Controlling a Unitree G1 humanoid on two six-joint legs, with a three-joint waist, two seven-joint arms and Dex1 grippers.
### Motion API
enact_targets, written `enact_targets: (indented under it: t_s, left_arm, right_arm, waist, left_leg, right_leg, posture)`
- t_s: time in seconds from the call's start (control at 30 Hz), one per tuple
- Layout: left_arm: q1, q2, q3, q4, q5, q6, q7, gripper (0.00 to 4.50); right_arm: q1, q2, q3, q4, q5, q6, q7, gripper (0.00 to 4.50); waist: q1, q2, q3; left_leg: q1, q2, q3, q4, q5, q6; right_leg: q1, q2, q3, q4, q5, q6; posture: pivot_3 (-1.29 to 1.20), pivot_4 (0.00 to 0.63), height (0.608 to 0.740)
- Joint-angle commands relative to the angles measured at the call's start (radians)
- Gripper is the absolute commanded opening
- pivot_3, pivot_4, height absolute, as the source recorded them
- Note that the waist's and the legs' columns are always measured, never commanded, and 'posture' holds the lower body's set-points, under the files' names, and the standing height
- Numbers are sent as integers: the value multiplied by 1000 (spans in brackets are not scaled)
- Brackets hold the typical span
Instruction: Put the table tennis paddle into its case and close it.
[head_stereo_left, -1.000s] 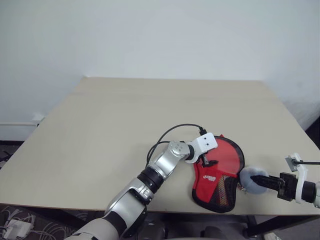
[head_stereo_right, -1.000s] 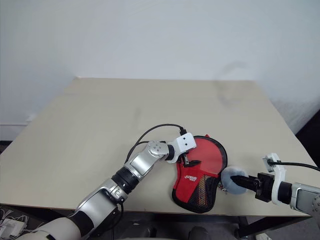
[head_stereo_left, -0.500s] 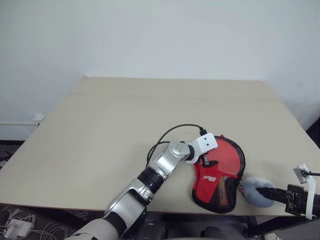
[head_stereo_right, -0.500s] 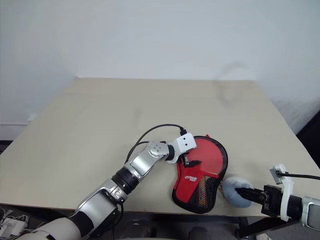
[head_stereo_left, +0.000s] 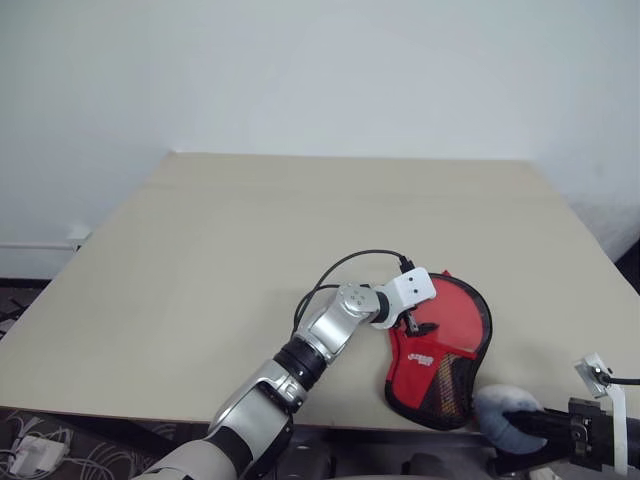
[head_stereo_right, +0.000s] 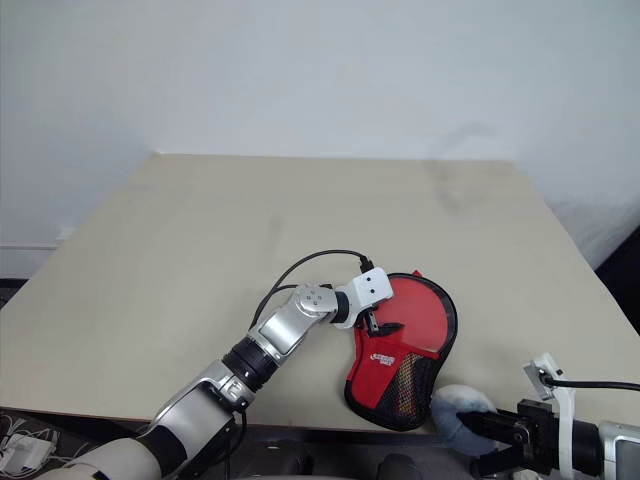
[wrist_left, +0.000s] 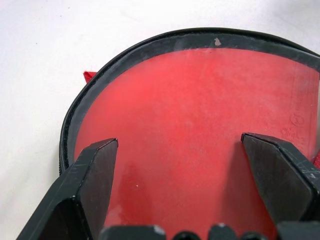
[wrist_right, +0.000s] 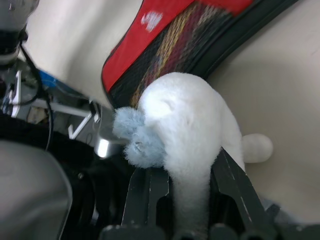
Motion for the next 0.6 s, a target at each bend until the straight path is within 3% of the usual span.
enact_targets:
  t_s: [0.03, 0.33, 0.6]
  left_arm:
    - [50, 39, -53, 111, 75, 73, 5, 4213]
    - [44, 35, -57, 116, 74, 65, 0, 4213]
    - [40, 35, -51, 119, 74, 61, -3, 4213]
  right_arm:
    - [26, -21, -20, -49, 1, -18, 33, 299]
    - [-213, 68, -63, -27, 124, 24, -165, 299]
    - [-303, 140, 45, 2, 74, -21, -262, 299]
  waist:
    - [0, 0, 0]
    - [0, 0, 1]
    - [0, 0, 1]
  left_leg:
    - [0, 0, 0, 0, 0, 0]
    - [0, 3, 3, 2, 0, 0]
    - [0, 3, 2, 0, 0, 1]
  right_leg:
    - [0, 0, 0, 0, 0, 0]
    - [0, 0, -1, -1, 0, -1]
    - [-1, 0, -1, 0, 1, 2]
  posture:
    - [0, 0, 740]
    - [0, 0, 740]
    - [0, 0, 740]
